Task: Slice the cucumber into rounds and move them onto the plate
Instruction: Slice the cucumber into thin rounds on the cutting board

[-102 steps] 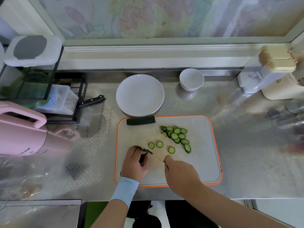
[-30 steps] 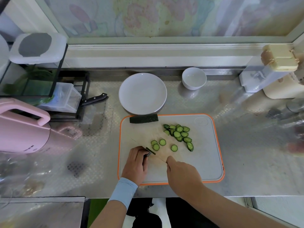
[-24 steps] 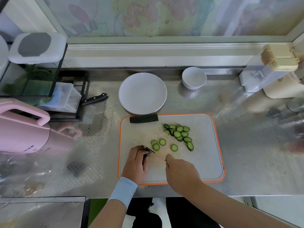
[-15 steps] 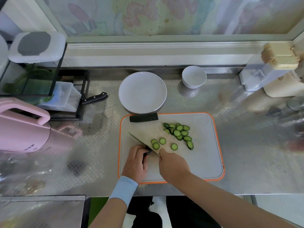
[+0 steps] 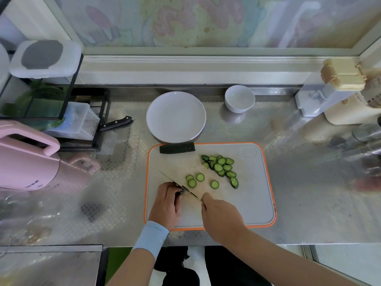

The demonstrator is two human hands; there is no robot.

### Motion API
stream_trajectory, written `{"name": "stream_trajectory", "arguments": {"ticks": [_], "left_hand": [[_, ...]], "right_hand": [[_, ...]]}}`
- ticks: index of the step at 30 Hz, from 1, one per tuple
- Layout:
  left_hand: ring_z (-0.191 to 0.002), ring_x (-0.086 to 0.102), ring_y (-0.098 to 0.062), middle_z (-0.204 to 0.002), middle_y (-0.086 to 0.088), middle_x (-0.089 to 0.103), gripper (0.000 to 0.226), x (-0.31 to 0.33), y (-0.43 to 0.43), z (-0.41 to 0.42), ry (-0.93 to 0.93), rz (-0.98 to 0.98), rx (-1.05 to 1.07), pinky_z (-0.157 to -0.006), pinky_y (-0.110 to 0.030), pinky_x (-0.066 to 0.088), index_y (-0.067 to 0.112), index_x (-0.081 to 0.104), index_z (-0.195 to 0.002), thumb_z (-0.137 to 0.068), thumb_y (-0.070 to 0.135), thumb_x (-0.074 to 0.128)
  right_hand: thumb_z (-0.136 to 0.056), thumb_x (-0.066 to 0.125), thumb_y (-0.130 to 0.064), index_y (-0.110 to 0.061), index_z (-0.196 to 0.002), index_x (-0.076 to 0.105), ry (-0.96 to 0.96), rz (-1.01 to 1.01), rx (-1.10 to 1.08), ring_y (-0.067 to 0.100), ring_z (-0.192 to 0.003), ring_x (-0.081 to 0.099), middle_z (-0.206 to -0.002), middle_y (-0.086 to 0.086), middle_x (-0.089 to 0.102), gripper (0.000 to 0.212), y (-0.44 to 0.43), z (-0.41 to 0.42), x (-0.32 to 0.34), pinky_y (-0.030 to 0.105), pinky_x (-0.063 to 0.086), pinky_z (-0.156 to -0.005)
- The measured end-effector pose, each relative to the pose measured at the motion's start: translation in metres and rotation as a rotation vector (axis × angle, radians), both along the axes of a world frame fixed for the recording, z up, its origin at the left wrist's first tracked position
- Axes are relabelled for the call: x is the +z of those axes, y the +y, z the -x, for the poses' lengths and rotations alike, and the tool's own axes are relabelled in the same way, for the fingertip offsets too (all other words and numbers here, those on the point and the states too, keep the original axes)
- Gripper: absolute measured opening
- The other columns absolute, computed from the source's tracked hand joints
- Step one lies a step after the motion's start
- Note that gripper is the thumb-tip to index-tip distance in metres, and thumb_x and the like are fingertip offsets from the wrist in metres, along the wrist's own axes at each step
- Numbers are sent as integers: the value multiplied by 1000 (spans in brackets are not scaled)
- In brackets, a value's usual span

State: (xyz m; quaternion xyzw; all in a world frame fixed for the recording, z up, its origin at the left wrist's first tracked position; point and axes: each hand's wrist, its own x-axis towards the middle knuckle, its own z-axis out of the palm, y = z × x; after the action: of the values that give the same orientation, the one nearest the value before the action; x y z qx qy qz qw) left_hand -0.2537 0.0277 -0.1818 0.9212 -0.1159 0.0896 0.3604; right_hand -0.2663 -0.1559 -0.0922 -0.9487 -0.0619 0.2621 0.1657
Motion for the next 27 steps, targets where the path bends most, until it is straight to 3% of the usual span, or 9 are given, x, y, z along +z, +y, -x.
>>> {"name": "stream_trajectory", "arguments": {"ticks": [10,27], "left_hand": [[-95,52,-21,-106,-2,47,13,4,-1,-1,-8,26,-7,-83,-25,47,15,51,-102,-89,15,49],[-99,53,-21,-106,-3,56,16,3,1,1,30,-9,17,-86,-25,47,9,62,-100,-89,14,52]], "right_hand": [[-104,29,-27,-20,-93,35,-15,20,14,21,-57,47,-63,-4,45,14,-6,6,0,33,35,-51],[-97,39,-15,-18,-91,36,66,33,17,25,-58,47,-64,0,45,8,9,-17,-14,29,26,-44]]}}
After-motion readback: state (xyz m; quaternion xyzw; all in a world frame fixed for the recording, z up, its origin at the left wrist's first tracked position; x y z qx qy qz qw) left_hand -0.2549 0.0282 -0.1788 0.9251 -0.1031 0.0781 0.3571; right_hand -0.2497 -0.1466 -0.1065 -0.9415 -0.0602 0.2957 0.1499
